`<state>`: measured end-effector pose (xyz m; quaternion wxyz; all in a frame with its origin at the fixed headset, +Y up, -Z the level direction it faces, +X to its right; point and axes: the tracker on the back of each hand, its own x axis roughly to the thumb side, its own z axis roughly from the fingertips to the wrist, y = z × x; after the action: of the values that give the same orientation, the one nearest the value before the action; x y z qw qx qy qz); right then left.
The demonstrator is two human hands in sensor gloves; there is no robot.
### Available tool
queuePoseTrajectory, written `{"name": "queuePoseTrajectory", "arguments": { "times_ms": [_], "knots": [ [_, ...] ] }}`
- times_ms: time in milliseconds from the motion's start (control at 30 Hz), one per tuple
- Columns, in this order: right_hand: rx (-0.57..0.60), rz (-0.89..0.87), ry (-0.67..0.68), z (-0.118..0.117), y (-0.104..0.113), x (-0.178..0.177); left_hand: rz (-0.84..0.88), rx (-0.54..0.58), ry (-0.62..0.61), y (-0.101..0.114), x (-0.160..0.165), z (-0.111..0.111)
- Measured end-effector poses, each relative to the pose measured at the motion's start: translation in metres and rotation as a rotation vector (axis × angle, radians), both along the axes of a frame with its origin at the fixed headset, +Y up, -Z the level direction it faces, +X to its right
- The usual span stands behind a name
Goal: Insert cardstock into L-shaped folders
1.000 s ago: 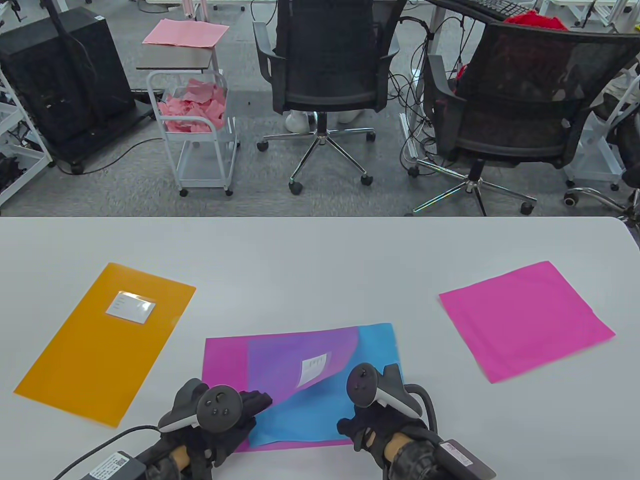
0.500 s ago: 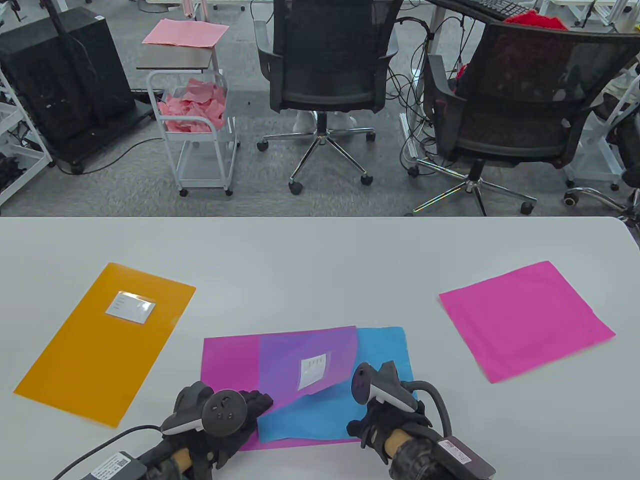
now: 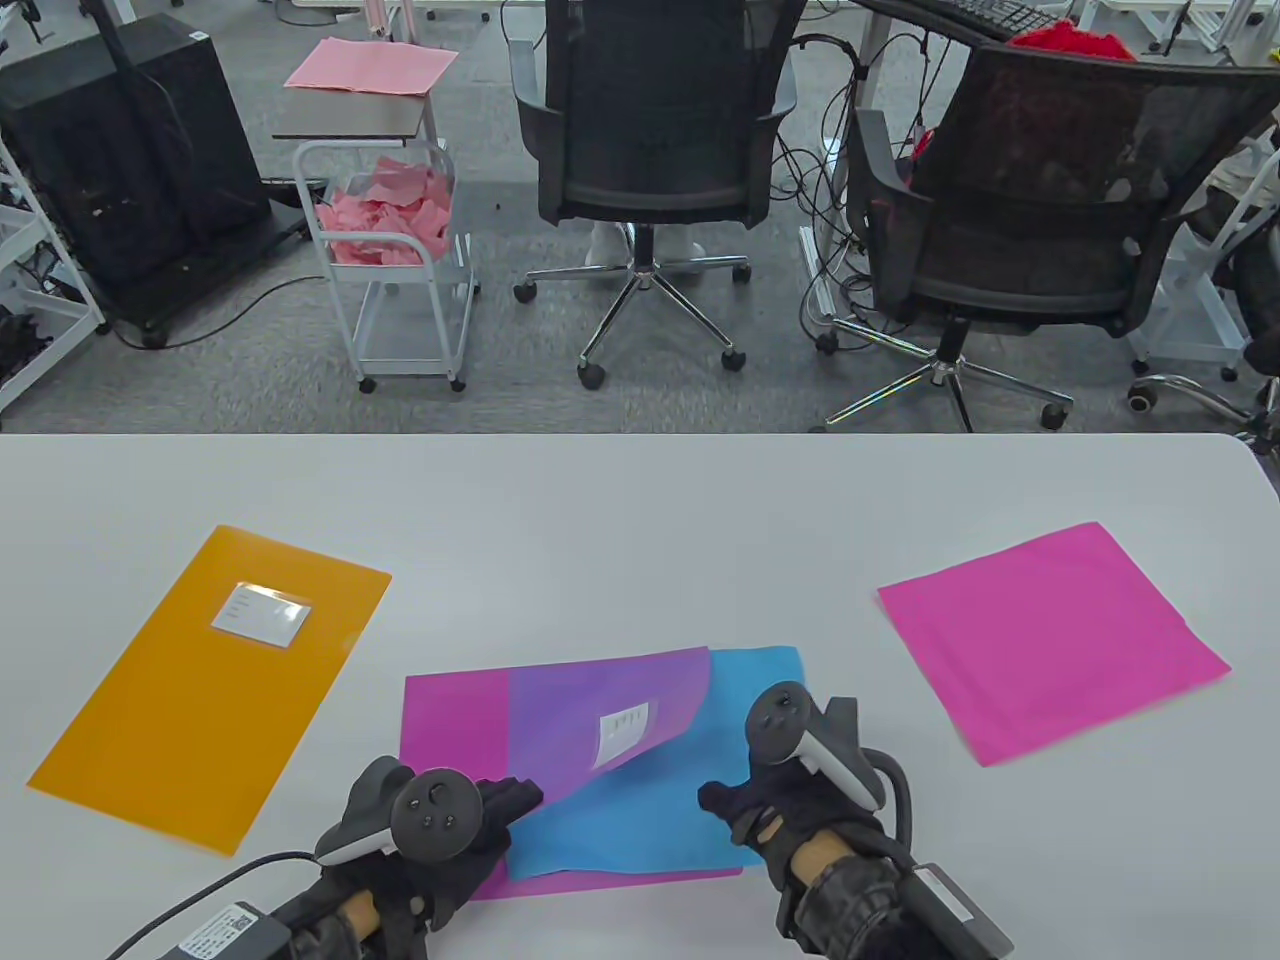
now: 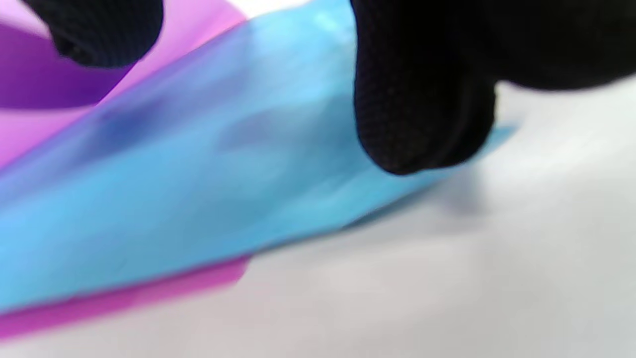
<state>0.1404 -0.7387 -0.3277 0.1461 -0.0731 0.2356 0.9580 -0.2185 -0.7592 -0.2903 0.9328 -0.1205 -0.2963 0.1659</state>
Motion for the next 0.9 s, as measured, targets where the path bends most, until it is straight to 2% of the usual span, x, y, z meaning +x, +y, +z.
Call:
{"name": "queuePoseTrajectory", "arguments": {
  "times_ms": [67,200,300,333,433,500,600,633,733,800,833,900],
  "knots": [
    [-0.037,-0.040,-0.083,-0.004,0.000,0.025,0.041,-0.003,0.019,0.001,-0.004,-0.002],
    [-0.171,-0.264,-0.266,-0.008,-0.018,0.069,0.123,0.005,0.049,0.004,-0.011,-0.005],
    [-0.232,-0.424,-0.262,-0.010,-0.030,0.077,0.154,0.024,0.056,0.006,-0.012,-0.004],
    [-0.250,-0.545,-0.257,-0.010,-0.035,0.074,0.163,0.031,0.052,0.007,-0.011,-0.003],
    [-0.248,-0.706,-0.238,-0.010,-0.038,0.055,0.138,0.083,0.029,0.011,-0.005,0.002],
    [-0.169,-0.664,-0.238,-0.008,-0.032,0.040,0.131,0.131,0.026,0.014,-0.002,0.004],
    [0.037,-0.525,-0.322,0.001,-0.021,0.016,0.122,0.146,-0.003,0.016,0.006,0.010],
    [0.066,-0.512,-0.315,0.003,-0.019,0.011,0.115,0.162,-0.017,0.017,0.009,0.012],
    [0.050,-0.454,-0.227,0.009,-0.017,-0.006,0.092,0.186,-0.055,0.020,0.018,0.019],
    [0.060,-0.493,-0.207,0.008,-0.019,-0.005,0.079,0.201,-0.051,0.019,0.016,0.018],
    [0.027,-0.552,-0.199,0.007,-0.021,-0.002,0.097,0.193,-0.039,0.019,0.014,0.017],
    [-0.071,-0.864,-0.199,0.003,-0.031,0.007,0.152,0.155,0.005,0.017,0.008,0.013]
  ]
}}
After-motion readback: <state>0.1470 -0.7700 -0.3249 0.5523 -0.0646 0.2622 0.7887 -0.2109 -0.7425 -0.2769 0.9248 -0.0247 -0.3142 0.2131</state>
